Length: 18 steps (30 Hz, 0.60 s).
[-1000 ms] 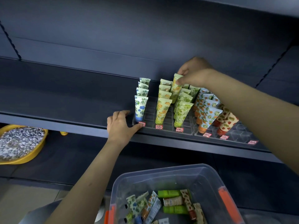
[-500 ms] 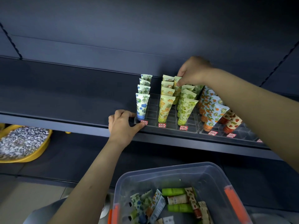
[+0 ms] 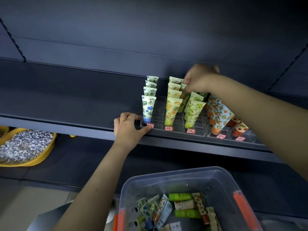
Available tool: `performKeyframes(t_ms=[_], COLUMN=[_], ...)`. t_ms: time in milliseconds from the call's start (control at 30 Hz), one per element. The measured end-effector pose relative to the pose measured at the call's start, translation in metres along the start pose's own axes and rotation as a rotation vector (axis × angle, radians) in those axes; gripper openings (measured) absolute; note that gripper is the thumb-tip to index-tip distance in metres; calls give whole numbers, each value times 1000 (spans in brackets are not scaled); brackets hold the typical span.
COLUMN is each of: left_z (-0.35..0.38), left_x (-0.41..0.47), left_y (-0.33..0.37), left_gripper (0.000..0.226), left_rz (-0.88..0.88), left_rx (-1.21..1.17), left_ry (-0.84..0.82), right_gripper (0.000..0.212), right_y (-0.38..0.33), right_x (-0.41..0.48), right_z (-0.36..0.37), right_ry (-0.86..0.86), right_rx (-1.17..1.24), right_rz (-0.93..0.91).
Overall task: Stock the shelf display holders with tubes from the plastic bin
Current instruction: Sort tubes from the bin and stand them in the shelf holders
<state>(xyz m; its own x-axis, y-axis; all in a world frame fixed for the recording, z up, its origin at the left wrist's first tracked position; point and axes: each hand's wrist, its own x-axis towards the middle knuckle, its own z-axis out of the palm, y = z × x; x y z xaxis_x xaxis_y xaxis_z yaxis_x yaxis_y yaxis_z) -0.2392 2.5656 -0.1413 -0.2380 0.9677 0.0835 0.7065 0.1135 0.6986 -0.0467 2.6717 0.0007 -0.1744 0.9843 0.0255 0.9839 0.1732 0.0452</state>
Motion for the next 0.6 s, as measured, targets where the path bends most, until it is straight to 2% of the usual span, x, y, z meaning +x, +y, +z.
performKeyframes(t_ms=[167, 333, 467, 533, 600], left_z=[0, -9, -31, -43, -55], left_x=[1, -1, -6, -13, -20], left_y=[0, 3, 8, 16, 27], left_gripper=[47, 49, 63, 65, 64], left_rz=[-4, -22, -57, -36, 44], left_rx=[14, 2, -212, -224, -118], left_ry=[-3, -85, -152, -101, -7], right_gripper=[31, 13, 11, 11, 12], right_y=[1, 1, 4, 5, 7], right_x=[0, -13, -37, -53, -71], right_z=[1, -16, -34, -41, -48], right_ry=[3, 30, 87, 126, 142], right_rx=[9, 110, 189, 245, 297], right_rz=[8, 25, -17, -59, -119])
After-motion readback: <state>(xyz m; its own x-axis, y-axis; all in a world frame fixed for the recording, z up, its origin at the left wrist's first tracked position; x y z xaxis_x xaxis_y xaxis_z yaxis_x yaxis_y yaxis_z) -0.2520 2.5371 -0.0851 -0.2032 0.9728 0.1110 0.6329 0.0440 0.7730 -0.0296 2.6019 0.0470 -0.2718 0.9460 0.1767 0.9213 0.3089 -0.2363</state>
